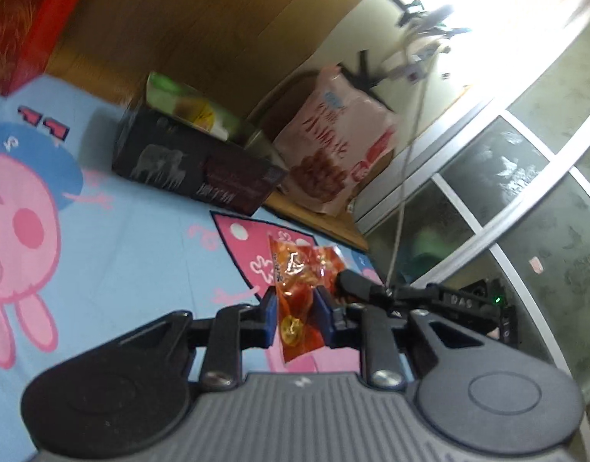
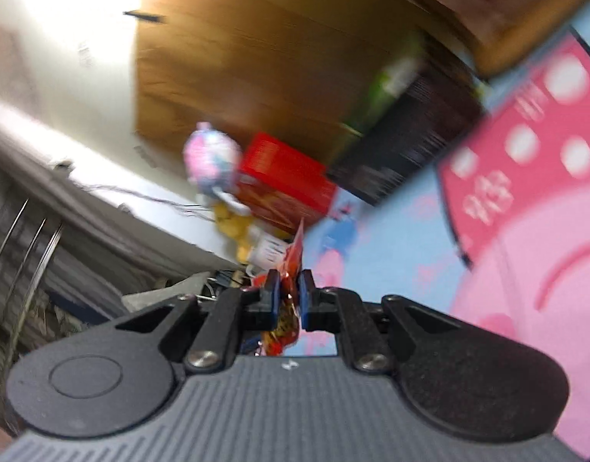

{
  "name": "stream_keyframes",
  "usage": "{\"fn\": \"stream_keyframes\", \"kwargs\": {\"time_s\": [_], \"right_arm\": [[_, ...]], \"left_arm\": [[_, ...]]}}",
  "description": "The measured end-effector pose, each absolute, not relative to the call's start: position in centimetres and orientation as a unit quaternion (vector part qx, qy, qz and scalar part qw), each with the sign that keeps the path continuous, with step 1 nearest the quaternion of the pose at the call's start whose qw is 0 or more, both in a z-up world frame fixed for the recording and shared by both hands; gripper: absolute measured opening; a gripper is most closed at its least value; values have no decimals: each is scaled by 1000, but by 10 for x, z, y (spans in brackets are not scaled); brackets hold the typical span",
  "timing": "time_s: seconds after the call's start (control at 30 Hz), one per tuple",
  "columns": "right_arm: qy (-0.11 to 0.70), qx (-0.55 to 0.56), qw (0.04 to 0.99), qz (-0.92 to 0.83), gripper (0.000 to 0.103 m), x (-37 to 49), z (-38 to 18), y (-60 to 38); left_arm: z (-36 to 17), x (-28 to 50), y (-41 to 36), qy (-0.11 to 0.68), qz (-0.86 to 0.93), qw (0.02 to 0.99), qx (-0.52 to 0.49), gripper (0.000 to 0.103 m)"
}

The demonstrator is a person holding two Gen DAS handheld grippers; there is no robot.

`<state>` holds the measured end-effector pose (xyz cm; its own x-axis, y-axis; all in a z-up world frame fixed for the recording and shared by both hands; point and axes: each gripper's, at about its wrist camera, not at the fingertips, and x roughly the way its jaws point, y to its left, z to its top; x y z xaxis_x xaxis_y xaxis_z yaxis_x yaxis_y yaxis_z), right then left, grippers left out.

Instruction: Organize snacks

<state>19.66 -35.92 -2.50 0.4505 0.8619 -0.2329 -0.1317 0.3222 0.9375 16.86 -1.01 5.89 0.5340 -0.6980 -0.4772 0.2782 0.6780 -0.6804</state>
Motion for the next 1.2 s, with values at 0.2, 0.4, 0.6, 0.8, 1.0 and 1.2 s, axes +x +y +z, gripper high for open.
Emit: {"fn": "stream_keyframes", "kwargs": {"time_s": [0.2, 0.4, 0.6, 0.8, 1.0, 1.2], "right_arm": [[358, 426, 751, 355, 13, 253, 16, -356], [316, 343, 816, 340, 13, 338, 52, -341], [346, 271, 847, 299, 13, 390, 7, -316], [340, 152, 889, 265, 33, 399, -15, -294], [264, 161, 920, 240, 37, 369, 16, -315], [243, 173, 920, 255, 38, 292, 15, -327]], "left_arm": [[96, 234, -20, 359, -286, 861, -221, 22], [117, 333, -25, 338, -268, 880, -199, 23], [65, 388, -38, 384, -207, 885, -165, 24], [44, 405, -50, 389, -156, 898, -129, 34], [80, 372, -48, 331, -135, 929, -101, 38], [92, 297, -71, 316, -147, 936, -42, 50]]}}
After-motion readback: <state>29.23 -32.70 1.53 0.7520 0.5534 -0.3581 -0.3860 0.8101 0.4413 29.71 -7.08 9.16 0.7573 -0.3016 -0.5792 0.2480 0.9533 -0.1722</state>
